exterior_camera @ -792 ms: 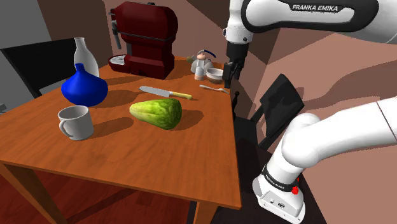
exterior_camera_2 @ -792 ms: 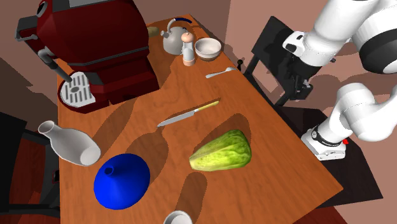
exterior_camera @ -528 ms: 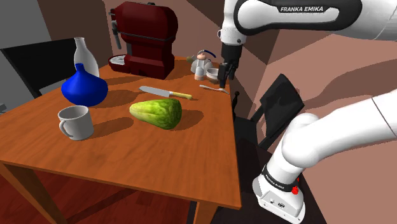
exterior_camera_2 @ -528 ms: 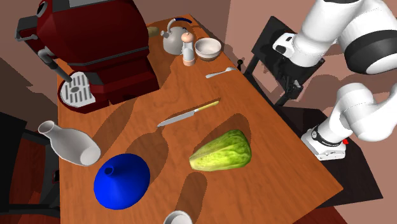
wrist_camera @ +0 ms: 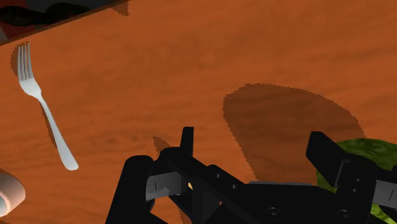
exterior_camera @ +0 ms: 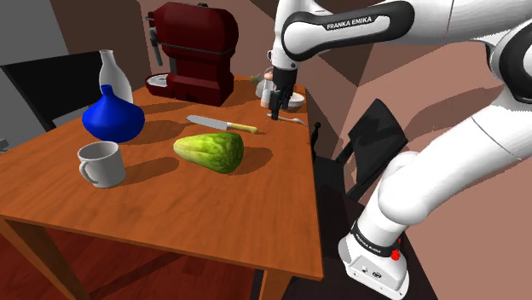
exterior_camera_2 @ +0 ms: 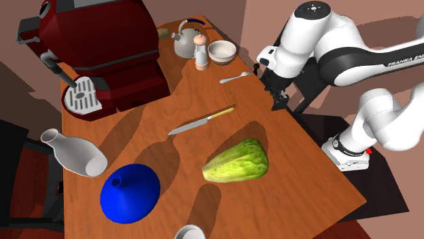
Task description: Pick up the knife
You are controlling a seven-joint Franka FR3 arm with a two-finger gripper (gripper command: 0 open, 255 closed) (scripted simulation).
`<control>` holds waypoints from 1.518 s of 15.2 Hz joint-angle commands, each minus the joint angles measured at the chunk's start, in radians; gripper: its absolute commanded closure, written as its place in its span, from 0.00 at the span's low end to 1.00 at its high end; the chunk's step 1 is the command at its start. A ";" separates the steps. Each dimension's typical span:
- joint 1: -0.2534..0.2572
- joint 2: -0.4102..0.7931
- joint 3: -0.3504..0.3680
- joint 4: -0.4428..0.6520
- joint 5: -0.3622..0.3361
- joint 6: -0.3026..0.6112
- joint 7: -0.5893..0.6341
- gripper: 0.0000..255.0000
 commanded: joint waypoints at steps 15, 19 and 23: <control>0.021 0.585 -0.033 0.432 0.114 0.227 -0.273 0.00; 0.015 0.737 -0.017 0.596 0.145 0.229 -0.332 0.00; 0.011 0.824 -0.006 0.687 0.158 0.232 -0.359 0.00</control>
